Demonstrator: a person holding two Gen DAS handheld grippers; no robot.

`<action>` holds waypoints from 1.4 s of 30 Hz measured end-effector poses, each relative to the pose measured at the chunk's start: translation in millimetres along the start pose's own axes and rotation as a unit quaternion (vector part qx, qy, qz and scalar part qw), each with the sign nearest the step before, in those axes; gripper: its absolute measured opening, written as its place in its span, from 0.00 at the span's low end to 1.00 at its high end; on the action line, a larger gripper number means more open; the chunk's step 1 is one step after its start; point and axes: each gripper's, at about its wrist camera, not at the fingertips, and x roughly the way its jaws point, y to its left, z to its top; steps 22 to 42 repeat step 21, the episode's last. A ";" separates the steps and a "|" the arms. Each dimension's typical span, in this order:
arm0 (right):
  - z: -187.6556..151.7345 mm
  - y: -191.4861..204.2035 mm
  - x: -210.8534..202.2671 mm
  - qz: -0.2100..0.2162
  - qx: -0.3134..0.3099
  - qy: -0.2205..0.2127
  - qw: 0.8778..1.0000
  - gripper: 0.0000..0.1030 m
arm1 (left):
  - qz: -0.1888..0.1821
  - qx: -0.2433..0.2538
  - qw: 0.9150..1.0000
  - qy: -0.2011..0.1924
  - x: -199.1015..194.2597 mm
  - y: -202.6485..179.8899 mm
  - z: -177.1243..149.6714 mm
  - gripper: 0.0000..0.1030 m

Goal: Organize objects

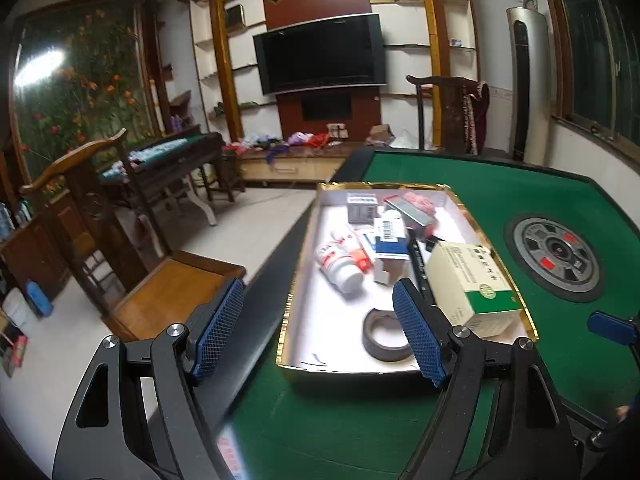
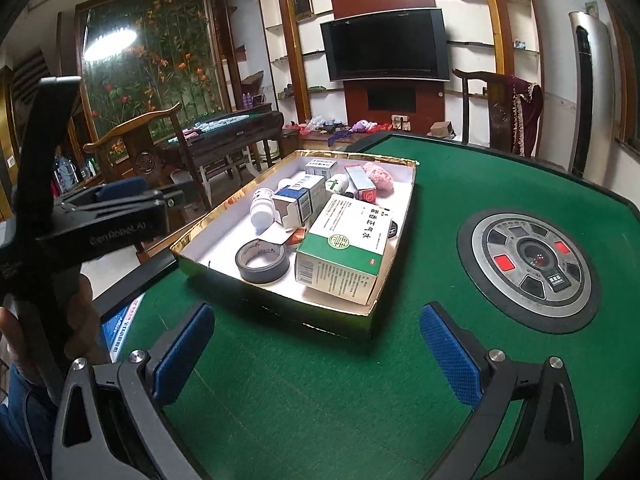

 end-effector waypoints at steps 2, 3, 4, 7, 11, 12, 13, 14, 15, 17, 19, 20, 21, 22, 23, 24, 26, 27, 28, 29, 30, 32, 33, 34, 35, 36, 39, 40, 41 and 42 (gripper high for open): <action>-0.1 0.6 0.3 -0.001 -0.001 0.000 1.000 1.00 | 0.006 0.000 1.000 -0.007 -3.4 2.2 0.1 0.76; -0.1 0.7 0.5 -0.001 -0.002 -0.001 1.000 1.00 | 0.011 -0.002 1.000 -0.010 -5.4 4.1 -0.3 0.76; -0.4 0.5 0.5 -0.001 -0.002 0.000 1.000 1.00 | 0.013 -0.005 1.000 -0.013 -7.1 6.3 -0.5 0.76; -0.7 0.5 1.4 0.001 -0.003 0.002 1.000 1.00 | 0.009 -0.011 1.000 -0.021 -11.0 11.7 -0.6 0.76; -2.0 1.5 3.6 0.001 -0.004 0.005 1.000 1.00 | 0.036 -0.016 0.999 -0.038 -16.5 19.0 0.8 0.76; -2.5 1.9 4.1 0.000 -0.004 0.005 1.000 1.00 | 0.041 -0.017 0.998 -0.042 -18.2 21.0 0.5 0.76; -2.9 2.5 4.7 0.000 -0.004 0.005 1.000 1.00 | 0.043 -0.020 0.998 -0.049 -20.4 23.6 0.1 0.76; -3.0 2.7 5.1 0.001 -0.005 0.006 1.000 1.00 | 0.040 -0.022 0.998 -0.053 -22.9 26.1 -0.6 0.76; -3.5 3.2 5.7 0.001 -0.006 0.007 1.000 1.00 | 0.033 -0.026 0.998 -0.055 -24.6 28.7 -0.8 0.76; -4.4 3.8 6.2 0.002 -0.006 0.008 1.000 1.00 | 0.010 -0.032 0.998 -0.048 -25.2 32.7 -1.1 0.76; -4.7 3.9 6.7 0.001 -0.007 0.007 1.000 1.00 | 0.010 -0.028 0.998 -0.054 -27.6 32.2 -2.5 0.76; -4.5 3.7 6.7 0.002 -0.006 0.007 1.000 1.00 | 0.017 -0.026 0.998 -0.058 -28.7 30.3 -3.2 0.76; -4.5 3.9 6.6 0.002 -0.006 0.007 1.000 1.00 | 0.017 -0.025 0.998 -0.058 -28.7 29.4 -3.3 0.76; -4.5 3.9 6.6 0.002 -0.006 0.007 1.000 1.00 | 0.017 -0.025 0.998 -0.058 -28.7 29.4 -3.3 0.76; -4.5 3.9 6.6 0.002 -0.006 0.007 1.000 1.00 | 0.017 -0.025 0.998 -0.058 -28.7 29.4 -3.3 0.76; -4.5 3.9 6.6 0.002 -0.006 0.007 1.000 1.00 | 0.017 -0.025 0.998 -0.058 -28.7 29.4 -3.3 0.76; -4.5 3.9 6.6 0.002 -0.006 0.007 1.000 1.00 | 0.017 -0.025 0.998 -0.058 -28.7 29.4 -3.3 0.76; -4.5 3.9 6.6 0.002 -0.006 0.007 1.000 1.00 | 0.017 -0.025 0.998 -0.058 -28.7 29.4 -3.3 0.76; -4.5 3.9 6.6 0.002 -0.006 0.007 1.000 1.00 | 0.017 -0.025 0.998 -0.058 -28.7 29.4 -3.3 0.76; -4.5 3.9 6.6 0.002 -0.006 0.007 1.000 1.00 | 0.017 -0.025 0.998 -0.058 -28.7 29.4 -3.3 0.76; -4.5 3.9 6.6 0.002 -0.006 0.007 1.000 1.00 | 0.017 -0.025 0.998 -0.058 -28.7 29.4 -3.3 0.76; -4.5 3.9 6.6 0.002 -0.006 0.007 1.000 1.00 | 0.017 -0.025 0.998 -0.058 -28.7 29.4 -3.3 0.76; -4.5 3.9 6.6 0.002 -0.006 0.007 1.000 1.00 | 0.017 -0.025 0.998 -0.058 -28.7 29.4 -3.3 0.76; -4.5 3.9 6.6 0.002 -0.006 0.007 1.000 1.00 | 0.017 -0.025 0.998 -0.058 -28.7 29.4 -3.3 0.76; -4.5 3.9 6.6 0.002 -0.006 0.007 1.000 1.00 | 0.017 -0.025 0.998 -0.058 -28.7 29.4 -3.3 0.76; -4.5 3.9 6.6 0.002 -0.006 0.007 1.000 1.00 | 0.017 -0.025 0.998 -0.058 -28.7 29.4 -3.3 0.76; -4.5 3.9 6.6 0.002 -0.006 0.007 1.000 1.00 | 0.017 -0.025 0.998 -0.058 -28.7 29.4 -3.3 0.76; -4.5 3.9 6.6 0.002 -0.006 0.007 1.000 1.00 | 0.017 -0.025 0.998 -0.058 -28.7 29.4 -3.3 0.76; -4.5 3.9 6.6 0.002 -0.006 0.007 1.000 1.00 | 0.017 -0.025 0.998 -0.058 -28.7 29.4 -3.3 0.76; -4.5 3.9 6.6 0.002 -0.006 0.007 1.000 1.00 | 0.017 -0.025 0.998 -0.058 -28.7 29.4 -3.3 0.76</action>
